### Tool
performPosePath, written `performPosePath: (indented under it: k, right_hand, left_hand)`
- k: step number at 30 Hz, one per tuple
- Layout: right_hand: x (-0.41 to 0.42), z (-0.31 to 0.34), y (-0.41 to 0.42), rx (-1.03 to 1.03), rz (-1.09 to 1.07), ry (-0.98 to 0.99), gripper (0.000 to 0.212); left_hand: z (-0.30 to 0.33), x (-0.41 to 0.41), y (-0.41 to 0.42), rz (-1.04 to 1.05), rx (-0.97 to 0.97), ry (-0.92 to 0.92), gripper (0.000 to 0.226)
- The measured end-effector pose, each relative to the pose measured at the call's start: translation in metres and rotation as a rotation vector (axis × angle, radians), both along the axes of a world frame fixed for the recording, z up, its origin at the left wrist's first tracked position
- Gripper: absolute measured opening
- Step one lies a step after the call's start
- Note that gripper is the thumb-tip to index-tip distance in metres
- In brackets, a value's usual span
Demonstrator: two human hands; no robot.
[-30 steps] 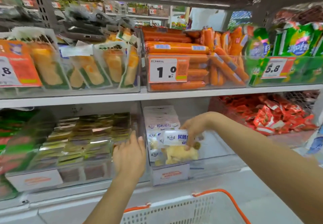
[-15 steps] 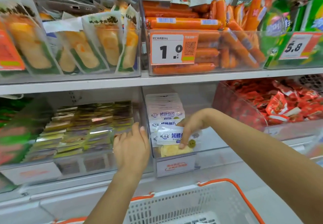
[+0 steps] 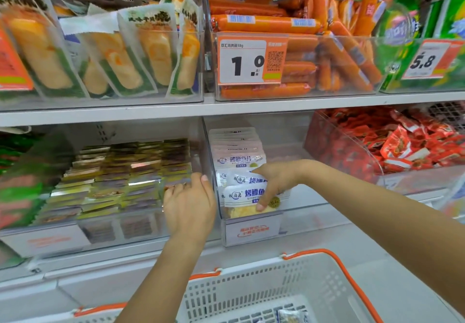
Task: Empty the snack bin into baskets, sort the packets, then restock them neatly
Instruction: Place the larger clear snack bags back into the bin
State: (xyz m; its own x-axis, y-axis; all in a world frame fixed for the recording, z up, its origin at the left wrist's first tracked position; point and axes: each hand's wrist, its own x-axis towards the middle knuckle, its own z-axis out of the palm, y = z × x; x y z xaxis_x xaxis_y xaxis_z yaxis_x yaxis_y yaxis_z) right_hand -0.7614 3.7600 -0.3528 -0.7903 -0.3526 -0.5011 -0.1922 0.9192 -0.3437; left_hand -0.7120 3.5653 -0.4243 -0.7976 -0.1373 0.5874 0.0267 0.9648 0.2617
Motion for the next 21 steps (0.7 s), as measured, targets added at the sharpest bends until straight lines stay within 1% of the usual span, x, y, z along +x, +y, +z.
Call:
performPosePath:
  k: [2, 5, 7, 11, 13, 16, 18, 20, 21]
  right_hand:
    - [0.007, 0.000, 0.000, 0.028, 0.020, 0.149, 0.068]
    - [0.009, -0.005, -0.002, 0.140, 0.050, 0.450, 0.063]
    - [0.005, -0.013, -0.005, 0.185, 0.048, 0.609, 0.066]
    - [-0.002, -0.023, -0.007, 0.206, 0.035, 0.775, 0.068]
    - [-0.001, -0.026, -0.006, 0.206, 0.032, 0.816, 0.077]
    - [0.005, -0.029, -0.001, 0.204, -0.026, 0.843, 0.108]
    - [0.008, -0.032, 0.001, 0.117, -0.187, 0.733, 0.127]
    - [0.007, -0.034, 0.002, -0.080, -0.418, 0.540, 0.138]
    - [0.007, -0.034, 0.001, -0.160, -0.498, 0.474, 0.141]
  left_hand:
    - [-0.001, -0.001, 0.000, 0.002, 0.005, 0.009, 0.044]
    - [-0.003, -0.001, 0.000, -0.007, 0.016, 0.027, 0.044]
    - [-0.003, 0.000, 0.000, -0.012, 0.016, 0.030, 0.045]
    - [-0.002, 0.001, 0.000, -0.008, 0.006, 0.024, 0.046]
    - [-0.002, 0.001, 0.000, -0.004, 0.005, 0.017, 0.046]
    - [-0.002, 0.001, 0.000, -0.005, 0.012, 0.004, 0.047]
    - [-0.002, 0.001, 0.000, -0.010, 0.015, -0.003, 0.047]
    - [-0.003, 0.002, 0.000, -0.008, 0.014, 0.002, 0.047]
    - [-0.002, 0.002, 0.000, -0.006, 0.014, 0.006, 0.047]
